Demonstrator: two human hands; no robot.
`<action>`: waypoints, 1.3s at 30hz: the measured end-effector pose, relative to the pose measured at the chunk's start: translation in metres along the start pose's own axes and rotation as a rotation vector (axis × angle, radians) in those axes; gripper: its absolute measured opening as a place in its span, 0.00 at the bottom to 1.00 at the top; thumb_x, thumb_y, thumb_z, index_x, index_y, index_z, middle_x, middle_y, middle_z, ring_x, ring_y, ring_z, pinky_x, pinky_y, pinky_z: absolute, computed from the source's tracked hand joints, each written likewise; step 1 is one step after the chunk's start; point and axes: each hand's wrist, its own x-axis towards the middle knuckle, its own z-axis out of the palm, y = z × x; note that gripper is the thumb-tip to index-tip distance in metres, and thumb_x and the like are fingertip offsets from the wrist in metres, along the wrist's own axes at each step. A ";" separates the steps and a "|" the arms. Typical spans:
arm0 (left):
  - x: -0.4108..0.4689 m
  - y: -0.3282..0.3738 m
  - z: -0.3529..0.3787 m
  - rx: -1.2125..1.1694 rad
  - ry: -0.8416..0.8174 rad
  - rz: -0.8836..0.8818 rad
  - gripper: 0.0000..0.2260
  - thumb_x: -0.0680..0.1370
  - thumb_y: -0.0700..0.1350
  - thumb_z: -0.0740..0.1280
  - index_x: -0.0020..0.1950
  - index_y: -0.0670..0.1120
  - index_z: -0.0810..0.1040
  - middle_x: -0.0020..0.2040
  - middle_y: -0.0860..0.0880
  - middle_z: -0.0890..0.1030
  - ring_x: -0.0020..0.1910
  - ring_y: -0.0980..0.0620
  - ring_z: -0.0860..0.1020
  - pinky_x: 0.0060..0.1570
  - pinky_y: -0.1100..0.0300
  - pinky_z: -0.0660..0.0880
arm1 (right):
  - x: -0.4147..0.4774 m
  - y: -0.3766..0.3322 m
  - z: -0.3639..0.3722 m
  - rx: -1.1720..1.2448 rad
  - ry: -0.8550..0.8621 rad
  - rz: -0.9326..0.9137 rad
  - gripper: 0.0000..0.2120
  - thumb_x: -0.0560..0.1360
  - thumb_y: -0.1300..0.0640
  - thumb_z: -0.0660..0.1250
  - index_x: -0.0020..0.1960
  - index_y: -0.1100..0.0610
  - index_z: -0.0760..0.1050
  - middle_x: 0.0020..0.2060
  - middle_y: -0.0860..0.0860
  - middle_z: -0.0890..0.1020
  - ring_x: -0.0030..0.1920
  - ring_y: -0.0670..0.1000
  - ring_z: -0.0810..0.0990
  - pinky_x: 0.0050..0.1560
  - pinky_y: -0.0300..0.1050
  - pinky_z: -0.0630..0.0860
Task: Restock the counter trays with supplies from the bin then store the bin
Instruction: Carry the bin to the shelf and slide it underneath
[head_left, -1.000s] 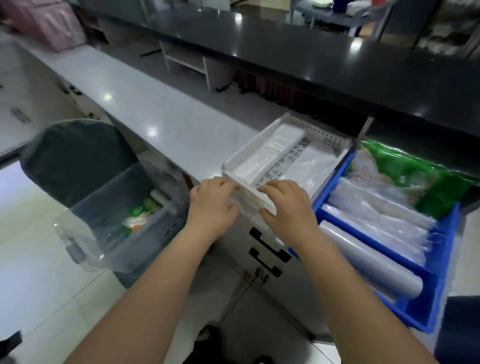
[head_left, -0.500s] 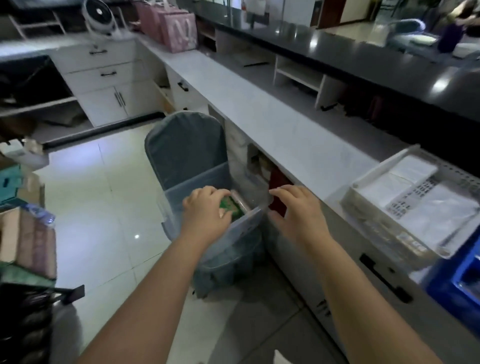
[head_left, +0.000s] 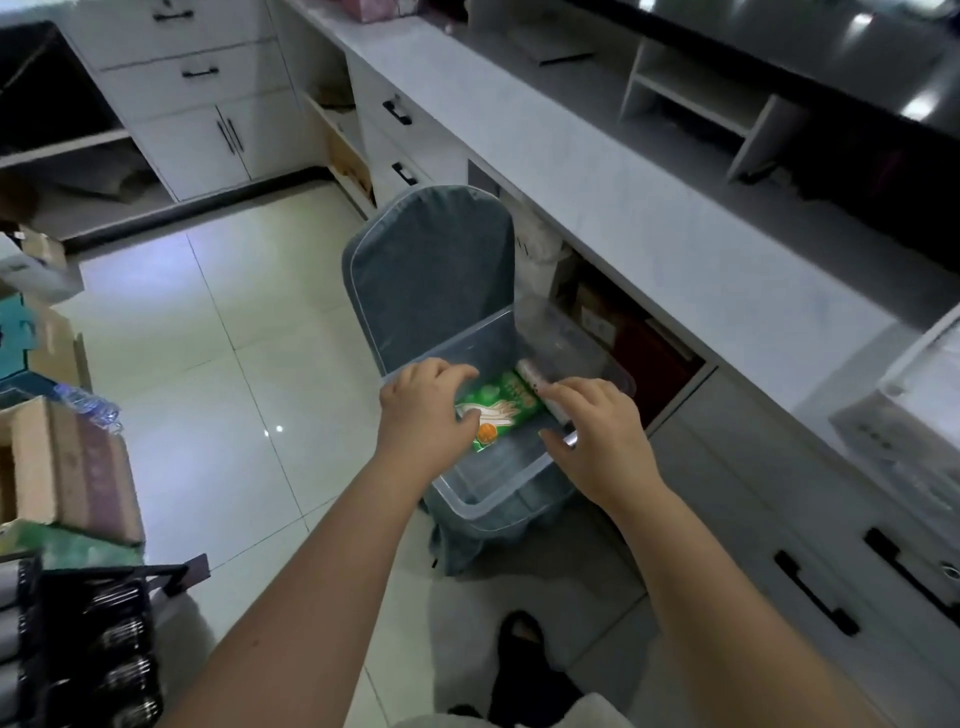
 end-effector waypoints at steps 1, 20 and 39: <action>0.012 -0.002 0.004 0.007 -0.016 0.010 0.19 0.72 0.52 0.68 0.63 0.56 0.74 0.59 0.51 0.75 0.59 0.47 0.71 0.58 0.50 0.67 | 0.009 0.005 0.003 -0.035 -0.015 0.007 0.21 0.69 0.57 0.73 0.61 0.57 0.77 0.57 0.52 0.80 0.58 0.57 0.76 0.57 0.57 0.71; 0.235 -0.007 0.084 0.061 -0.323 0.366 0.21 0.73 0.51 0.66 0.66 0.55 0.70 0.60 0.51 0.72 0.62 0.46 0.68 0.59 0.48 0.64 | 0.143 0.081 0.074 -0.104 -0.020 0.365 0.20 0.70 0.54 0.70 0.62 0.54 0.76 0.59 0.52 0.78 0.58 0.57 0.75 0.57 0.54 0.70; 0.338 -0.133 0.157 0.072 -0.794 0.590 0.26 0.72 0.49 0.68 0.69 0.57 0.67 0.66 0.46 0.71 0.63 0.41 0.68 0.59 0.46 0.68 | 0.108 -0.020 0.217 0.125 0.136 1.307 0.27 0.70 0.57 0.72 0.67 0.54 0.70 0.63 0.54 0.75 0.63 0.59 0.71 0.62 0.56 0.69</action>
